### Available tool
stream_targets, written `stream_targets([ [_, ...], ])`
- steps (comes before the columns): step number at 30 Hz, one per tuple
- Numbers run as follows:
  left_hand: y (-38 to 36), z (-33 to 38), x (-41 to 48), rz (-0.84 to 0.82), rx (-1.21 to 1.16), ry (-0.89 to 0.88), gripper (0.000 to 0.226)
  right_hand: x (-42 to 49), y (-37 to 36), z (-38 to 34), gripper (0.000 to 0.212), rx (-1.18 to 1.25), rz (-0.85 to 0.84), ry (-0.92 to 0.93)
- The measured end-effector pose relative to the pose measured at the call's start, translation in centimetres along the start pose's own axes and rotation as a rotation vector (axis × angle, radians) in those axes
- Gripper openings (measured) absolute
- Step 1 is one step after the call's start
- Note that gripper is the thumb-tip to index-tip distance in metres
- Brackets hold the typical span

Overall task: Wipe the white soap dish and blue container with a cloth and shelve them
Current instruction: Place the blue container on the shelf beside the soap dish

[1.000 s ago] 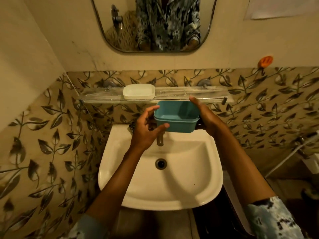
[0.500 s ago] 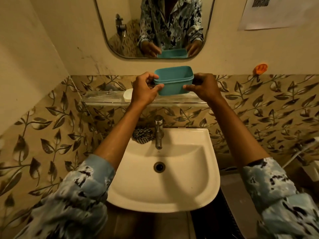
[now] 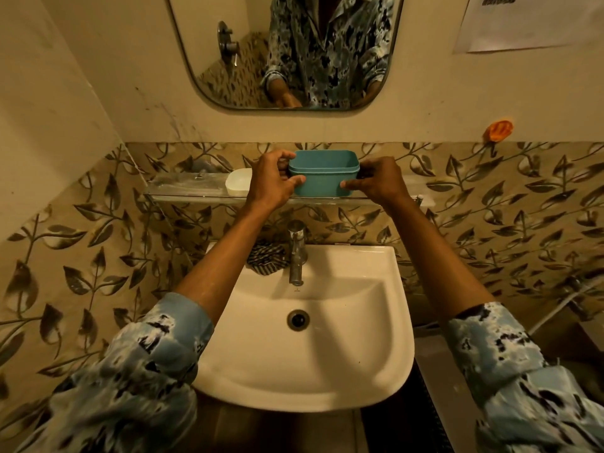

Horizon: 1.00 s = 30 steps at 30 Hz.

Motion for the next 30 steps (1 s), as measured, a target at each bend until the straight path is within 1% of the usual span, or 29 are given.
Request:
stream_targets([
  [5,-0.1,-0.3,-0.1,0.041,-0.045,0.045,0.057,-0.2,-0.6,-0.1,0.049,-0.009,0.014,0.007],
  [12,-0.3,-1.0,-0.3,0.054,0.010,0.072,0.045,-0.1,-0.9,0.1,0.050,-0.013,0.022,0.007],
  [21,0.0,-1.3,-0.4,0.055,0.021,0.086,0.041,-0.4,-1.3,0.2,0.049,-0.002,0.036,0.031],
  [30,0.1,-0.7,-1.0,0.020,0.042,0.076,0.044,-0.1,-1.3,0.8,0.048,-0.041,0.066,0.044],
])
Point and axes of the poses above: each hand's wrist, its own x-axis towards the middle knuckle, its own y-axis out of the back of the hand, z = x × y, the point moved 6 cm from there along x, towards the middle knuckle, and after that the axes turned 6 degrees about -y, right-handed, at the moved point
